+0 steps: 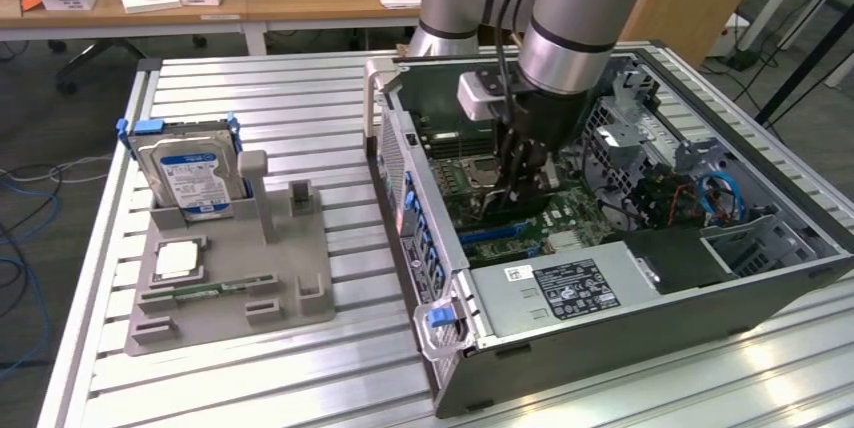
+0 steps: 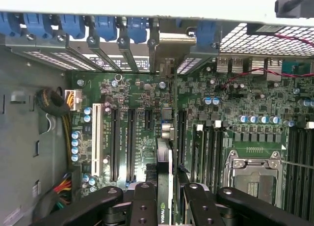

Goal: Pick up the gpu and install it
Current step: 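Insert the gpu into the slot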

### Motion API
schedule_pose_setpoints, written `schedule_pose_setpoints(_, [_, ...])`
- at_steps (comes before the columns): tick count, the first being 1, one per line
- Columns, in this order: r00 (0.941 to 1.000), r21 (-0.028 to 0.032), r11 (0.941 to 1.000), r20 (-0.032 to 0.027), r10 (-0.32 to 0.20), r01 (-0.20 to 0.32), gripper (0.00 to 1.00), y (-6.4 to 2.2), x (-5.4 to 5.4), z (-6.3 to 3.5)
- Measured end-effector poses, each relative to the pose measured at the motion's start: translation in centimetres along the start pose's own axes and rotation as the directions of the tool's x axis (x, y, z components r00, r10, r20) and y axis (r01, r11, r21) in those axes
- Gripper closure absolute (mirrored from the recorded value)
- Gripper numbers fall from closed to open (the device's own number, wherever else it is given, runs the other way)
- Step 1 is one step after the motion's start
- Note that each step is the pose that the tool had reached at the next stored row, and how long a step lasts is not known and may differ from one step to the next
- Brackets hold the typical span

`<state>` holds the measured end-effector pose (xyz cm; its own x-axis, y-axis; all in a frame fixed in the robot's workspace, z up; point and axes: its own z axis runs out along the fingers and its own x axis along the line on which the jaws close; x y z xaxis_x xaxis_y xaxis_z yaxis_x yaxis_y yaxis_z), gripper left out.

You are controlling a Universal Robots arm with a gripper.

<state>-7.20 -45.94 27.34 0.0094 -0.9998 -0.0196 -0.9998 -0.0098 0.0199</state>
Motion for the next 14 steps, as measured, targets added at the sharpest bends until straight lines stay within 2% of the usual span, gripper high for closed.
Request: schedule_pose_setpoints(14, [1.0000, 0.0000, 1.0000, 0.0000, 0.000, 0.000, 0.74, 0.01, 0.04, 0.75])
